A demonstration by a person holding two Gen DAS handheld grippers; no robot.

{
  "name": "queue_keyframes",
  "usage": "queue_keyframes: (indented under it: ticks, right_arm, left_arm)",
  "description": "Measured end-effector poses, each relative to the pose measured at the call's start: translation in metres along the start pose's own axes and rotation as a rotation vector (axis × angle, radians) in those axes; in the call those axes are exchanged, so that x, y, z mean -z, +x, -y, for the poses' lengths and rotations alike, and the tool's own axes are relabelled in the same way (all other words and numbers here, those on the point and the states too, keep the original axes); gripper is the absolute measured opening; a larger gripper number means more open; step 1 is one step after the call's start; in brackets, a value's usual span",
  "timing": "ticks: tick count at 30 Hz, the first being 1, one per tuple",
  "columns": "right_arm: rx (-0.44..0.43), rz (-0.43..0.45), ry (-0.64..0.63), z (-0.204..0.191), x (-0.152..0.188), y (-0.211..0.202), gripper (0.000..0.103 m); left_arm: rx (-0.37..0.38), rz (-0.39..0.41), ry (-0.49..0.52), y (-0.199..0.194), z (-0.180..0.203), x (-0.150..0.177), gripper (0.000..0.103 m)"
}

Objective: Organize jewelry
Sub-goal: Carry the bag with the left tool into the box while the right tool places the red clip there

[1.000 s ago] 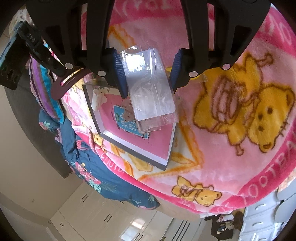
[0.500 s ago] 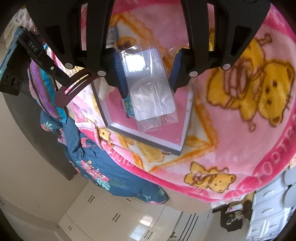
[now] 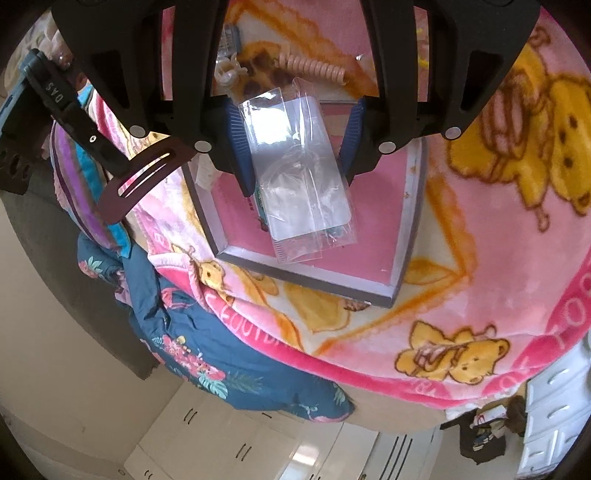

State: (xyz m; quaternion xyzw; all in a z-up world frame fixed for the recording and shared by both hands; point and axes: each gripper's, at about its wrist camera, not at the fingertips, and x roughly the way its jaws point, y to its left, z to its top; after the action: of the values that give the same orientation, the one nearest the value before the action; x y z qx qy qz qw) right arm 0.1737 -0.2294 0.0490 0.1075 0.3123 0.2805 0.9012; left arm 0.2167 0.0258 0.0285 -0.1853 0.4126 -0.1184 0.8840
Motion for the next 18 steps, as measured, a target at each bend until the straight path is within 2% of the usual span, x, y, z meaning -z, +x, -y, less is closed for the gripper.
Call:
queue_keyframes:
  ticks: [8, 18]
  right_arm:
    - [0.014, -0.028, 0.037, 0.012, 0.006, 0.014, 0.003]
    - [0.02, -0.069, 0.071, 0.022, 0.014, 0.032, 0.003]
  left_arm:
    - [-0.033, -0.054, 0.004, 0.029, -0.006, 0.005, 0.035]
    - [-0.065, -0.057, 0.002, 0.033, -0.013, 0.006, 0.035]
